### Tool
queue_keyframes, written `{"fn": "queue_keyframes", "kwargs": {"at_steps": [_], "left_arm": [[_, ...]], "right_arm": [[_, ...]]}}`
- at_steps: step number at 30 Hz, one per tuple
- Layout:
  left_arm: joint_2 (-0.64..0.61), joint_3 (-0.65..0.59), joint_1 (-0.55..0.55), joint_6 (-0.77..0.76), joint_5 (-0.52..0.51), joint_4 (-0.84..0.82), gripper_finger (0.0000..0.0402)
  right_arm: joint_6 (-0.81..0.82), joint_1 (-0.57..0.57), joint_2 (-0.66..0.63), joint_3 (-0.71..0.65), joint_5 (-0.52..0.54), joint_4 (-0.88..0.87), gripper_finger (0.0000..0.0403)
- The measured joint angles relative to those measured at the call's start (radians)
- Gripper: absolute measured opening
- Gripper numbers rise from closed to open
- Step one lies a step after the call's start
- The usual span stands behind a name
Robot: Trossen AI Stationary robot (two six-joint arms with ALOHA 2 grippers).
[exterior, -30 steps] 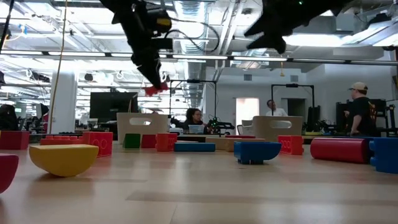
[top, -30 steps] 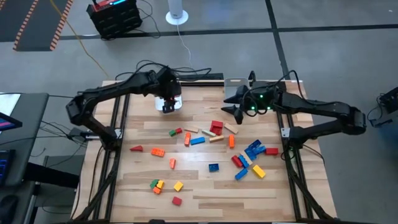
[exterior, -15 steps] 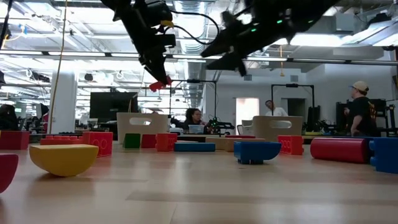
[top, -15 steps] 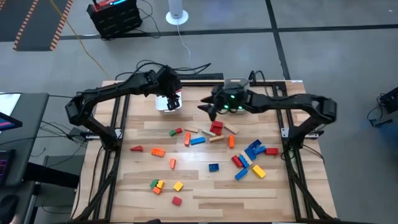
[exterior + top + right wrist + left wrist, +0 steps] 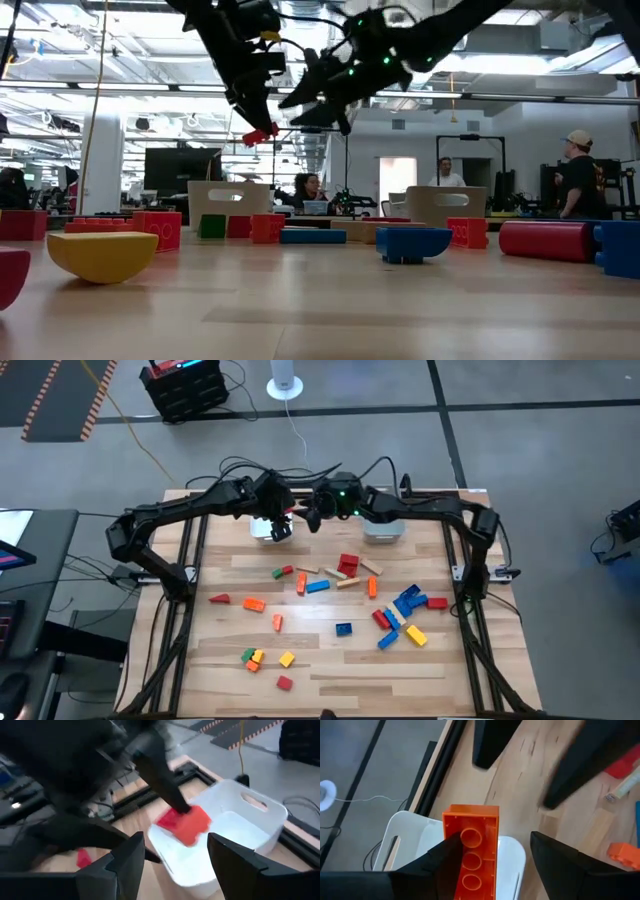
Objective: Sort blocks by size
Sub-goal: Put the orange rectangle game piece into the white bin
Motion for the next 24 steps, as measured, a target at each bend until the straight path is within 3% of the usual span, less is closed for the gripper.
{"fn": "queue_keyframes", "kwargs": {"at_steps": [11,24], "left_arm": [[-0.028,0.0,0.004,-0.007,-0.043,-0.073,0.0224],[-0.085,-0.001,0.003,-0.063,-0.032,-0.095,0.0224]], "right_arm": [[-0.002,-0.012,0.14,0.118,-0.067,0.066,0.0244],[0.054,-0.04,0.22,0.164,-0.041,0.05,0.0244]]}}
